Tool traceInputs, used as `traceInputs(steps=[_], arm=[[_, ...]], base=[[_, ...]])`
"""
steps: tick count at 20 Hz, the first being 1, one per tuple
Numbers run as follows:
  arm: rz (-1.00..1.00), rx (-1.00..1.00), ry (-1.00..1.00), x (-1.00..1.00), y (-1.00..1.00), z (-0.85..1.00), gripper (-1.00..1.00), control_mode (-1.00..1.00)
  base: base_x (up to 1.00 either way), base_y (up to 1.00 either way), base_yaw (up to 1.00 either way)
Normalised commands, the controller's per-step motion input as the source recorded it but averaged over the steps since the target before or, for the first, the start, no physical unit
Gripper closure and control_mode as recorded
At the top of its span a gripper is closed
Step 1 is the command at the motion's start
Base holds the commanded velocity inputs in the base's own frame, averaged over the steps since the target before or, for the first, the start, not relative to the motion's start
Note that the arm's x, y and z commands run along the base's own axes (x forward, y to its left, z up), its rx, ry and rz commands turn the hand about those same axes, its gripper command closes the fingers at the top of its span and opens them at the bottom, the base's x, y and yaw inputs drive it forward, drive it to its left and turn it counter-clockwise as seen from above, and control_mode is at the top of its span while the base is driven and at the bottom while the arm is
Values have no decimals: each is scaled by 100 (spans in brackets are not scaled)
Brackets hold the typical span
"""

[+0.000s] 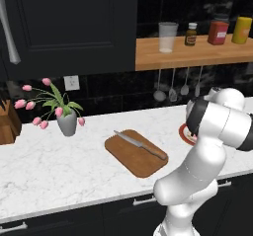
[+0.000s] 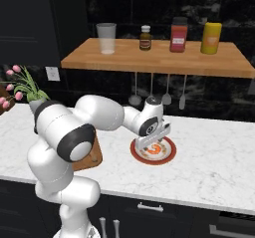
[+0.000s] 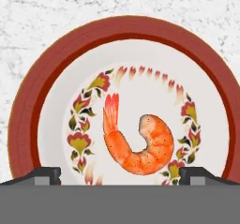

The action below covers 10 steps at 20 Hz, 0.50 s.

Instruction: Pick up the knife from the drawer and place it on the cutting board. Then place the meat from the plate to the cutting board.

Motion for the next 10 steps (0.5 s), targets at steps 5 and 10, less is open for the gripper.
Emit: traceInputs(steps=[5, 10], arm=[[-7, -10, 0, 9, 8, -2, -100, -100], [-9, -10, 0, 1, 18, 0, -100, -100]], base=[[0, 0, 0], [0, 0, 0]])
